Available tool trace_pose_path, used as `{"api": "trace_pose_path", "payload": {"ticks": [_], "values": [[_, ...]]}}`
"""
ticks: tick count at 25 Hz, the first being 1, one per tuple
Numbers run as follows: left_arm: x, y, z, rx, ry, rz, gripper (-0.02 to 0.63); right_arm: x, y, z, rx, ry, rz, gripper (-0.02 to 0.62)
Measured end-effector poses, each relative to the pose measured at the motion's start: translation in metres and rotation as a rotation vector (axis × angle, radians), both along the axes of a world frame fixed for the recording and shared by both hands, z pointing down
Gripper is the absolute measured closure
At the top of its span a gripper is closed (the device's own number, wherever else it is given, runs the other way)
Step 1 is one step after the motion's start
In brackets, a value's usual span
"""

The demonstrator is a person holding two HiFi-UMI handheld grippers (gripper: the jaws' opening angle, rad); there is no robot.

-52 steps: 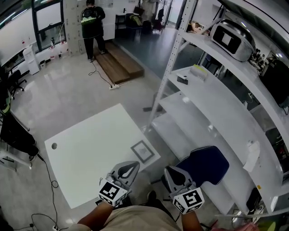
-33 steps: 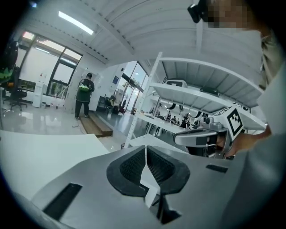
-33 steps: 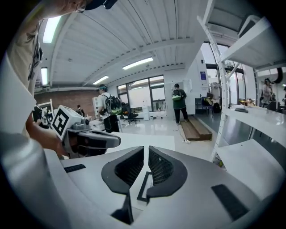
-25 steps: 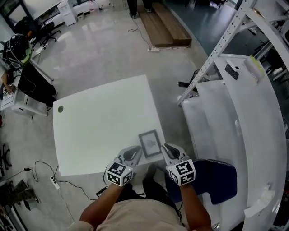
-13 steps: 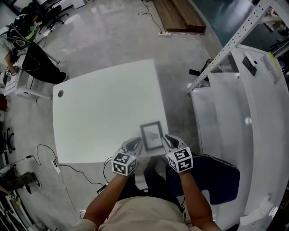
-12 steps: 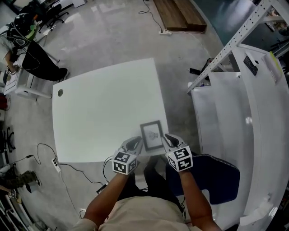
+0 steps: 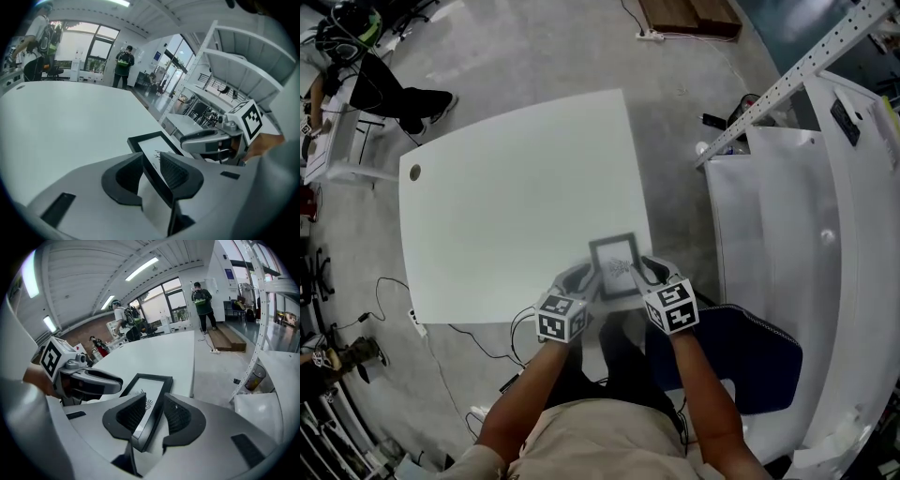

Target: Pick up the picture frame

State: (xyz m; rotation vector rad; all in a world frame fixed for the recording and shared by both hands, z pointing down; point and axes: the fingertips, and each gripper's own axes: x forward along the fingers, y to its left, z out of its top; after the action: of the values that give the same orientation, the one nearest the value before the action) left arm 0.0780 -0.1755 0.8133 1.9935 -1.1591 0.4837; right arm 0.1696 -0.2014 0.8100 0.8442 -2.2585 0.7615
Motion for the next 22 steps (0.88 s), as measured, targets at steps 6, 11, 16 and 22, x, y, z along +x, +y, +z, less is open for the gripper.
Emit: {"api": "trace_pose_path", "payload": {"ticks": [6, 11, 16, 22], "values": [[0.002, -0.001, 0.015, -0.051, -0.009, -0.002, 0.508, 0.0, -0.002, 0.019, -0.057, 0.01, 0.011, 0.485], [0.004, 0.0, 0.025, -0.082, -0.006, -0.006, 0.508, 0.002, 0.002, 0.032, -0.104, 0.008, 0.031, 0.486], [0.003, -0.001, 0.027, -0.112, 0.005, -0.027, 0.508, 0.001, 0.003, 0.034, -0.126, -0.003, 0.055, 0.495], [0.004, 0.001, 0.022, -0.103, 0.022, -0.063, 0.52, 0.004, 0.004, 0.027, -0.102, 0.012, 0.071, 0.505]]}}
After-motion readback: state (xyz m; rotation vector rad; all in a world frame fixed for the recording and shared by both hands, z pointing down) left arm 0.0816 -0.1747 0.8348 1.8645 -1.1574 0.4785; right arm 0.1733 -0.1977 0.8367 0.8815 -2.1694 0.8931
